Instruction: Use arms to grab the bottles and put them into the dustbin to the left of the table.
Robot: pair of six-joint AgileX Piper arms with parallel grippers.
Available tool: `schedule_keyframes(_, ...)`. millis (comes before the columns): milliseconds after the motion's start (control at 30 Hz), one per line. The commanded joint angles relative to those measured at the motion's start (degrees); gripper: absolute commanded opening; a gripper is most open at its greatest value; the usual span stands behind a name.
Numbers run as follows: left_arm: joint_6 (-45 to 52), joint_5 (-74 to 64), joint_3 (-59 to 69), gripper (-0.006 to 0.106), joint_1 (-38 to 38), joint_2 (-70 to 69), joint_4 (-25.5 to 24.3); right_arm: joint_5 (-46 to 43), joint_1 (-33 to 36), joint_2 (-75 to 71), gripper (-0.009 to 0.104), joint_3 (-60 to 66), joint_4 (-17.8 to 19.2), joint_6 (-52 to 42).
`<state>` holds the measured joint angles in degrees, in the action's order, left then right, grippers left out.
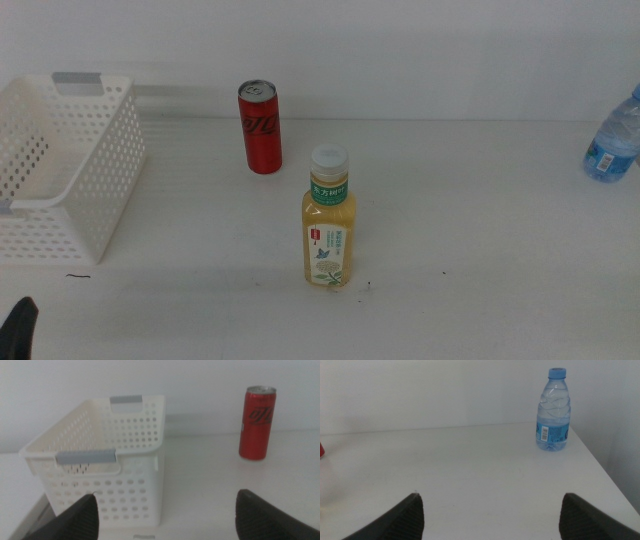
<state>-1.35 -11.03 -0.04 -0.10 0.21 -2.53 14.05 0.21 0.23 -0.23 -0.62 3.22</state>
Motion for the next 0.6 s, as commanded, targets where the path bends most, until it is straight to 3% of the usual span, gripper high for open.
schedule_keyframes(0, 0.03, 2.26, 0.04, 0.094, -0.12, -0.21, -0.03, -0.48, -0.30, -0.23, 0.093, 0.23, 0.62, -0.24)
schedule_keyframes(200, -0.13, 14.34, 0.04, 0.094, -6.07, 9.64, 0.61, -0.48, -0.30, -0.23, 0.093, 0.23, 0.62, -0.24)
schedule_keyframes(367, -0.13, 31.08, 0.04, 0.094, -13.67, 27.73, 1.07, -0.48, -0.30, -0.23, 0.093, 0.23, 0.62, -0.24)
schedule_keyframes(400, -0.13, 39.15, 0.04, 0.094, -16.64, 37.02, 1.96, -0.48, -0.30, -0.23, 0.093, 0.23, 0.62, -0.24)
schedule_keyframes(567, -0.13, 56.72, 0.04, 0.094, -20.49, 56.09, 4.00, -0.48, -0.30, -0.23, 0.093, 0.23, 0.62, -0.24)
